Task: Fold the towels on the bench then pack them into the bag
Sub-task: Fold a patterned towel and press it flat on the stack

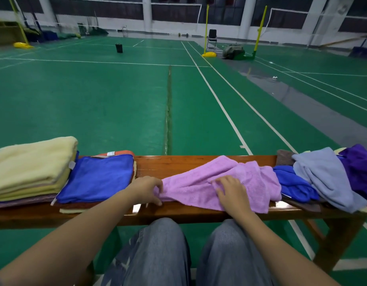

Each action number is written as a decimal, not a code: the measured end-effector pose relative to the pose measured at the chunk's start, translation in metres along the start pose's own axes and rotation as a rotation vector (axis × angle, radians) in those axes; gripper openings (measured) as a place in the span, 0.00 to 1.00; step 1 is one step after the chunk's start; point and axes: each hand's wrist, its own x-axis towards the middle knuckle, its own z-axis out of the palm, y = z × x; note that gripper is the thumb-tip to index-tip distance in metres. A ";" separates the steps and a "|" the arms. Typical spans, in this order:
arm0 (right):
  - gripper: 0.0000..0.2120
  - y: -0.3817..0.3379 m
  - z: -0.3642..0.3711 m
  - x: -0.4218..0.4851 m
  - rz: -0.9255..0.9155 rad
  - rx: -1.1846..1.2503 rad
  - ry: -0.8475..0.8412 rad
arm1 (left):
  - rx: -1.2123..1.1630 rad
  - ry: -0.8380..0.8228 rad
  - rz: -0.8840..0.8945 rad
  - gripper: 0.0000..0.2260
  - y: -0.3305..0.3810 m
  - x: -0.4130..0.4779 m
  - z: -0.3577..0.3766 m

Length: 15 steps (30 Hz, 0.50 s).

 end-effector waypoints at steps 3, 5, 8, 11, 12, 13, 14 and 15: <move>0.24 0.016 -0.001 0.002 0.121 -0.038 -0.046 | -0.148 -0.004 0.077 0.26 0.014 0.004 0.007; 0.26 0.022 0.000 0.002 0.140 -0.086 -0.122 | -0.161 0.067 0.118 0.26 0.027 0.011 0.015; 0.16 0.024 0.004 0.003 0.150 -0.098 -0.080 | -0.142 0.120 0.145 0.23 0.048 0.023 0.032; 0.07 0.024 0.007 0.004 0.144 -0.046 -0.001 | -0.114 0.216 0.119 0.19 0.061 0.034 0.048; 0.06 0.024 0.007 0.004 0.145 -0.018 0.019 | -0.119 0.270 0.112 0.16 0.063 0.036 0.049; 0.05 0.025 0.006 0.005 0.148 0.012 0.035 | -0.113 0.306 0.109 0.12 0.065 0.038 0.048; 0.05 0.026 0.005 0.006 0.153 0.045 0.057 | -0.079 0.323 0.111 0.10 0.065 0.039 0.045; 0.05 0.027 0.003 0.008 0.162 0.083 0.081 | -0.015 0.337 0.115 0.09 0.065 0.041 0.040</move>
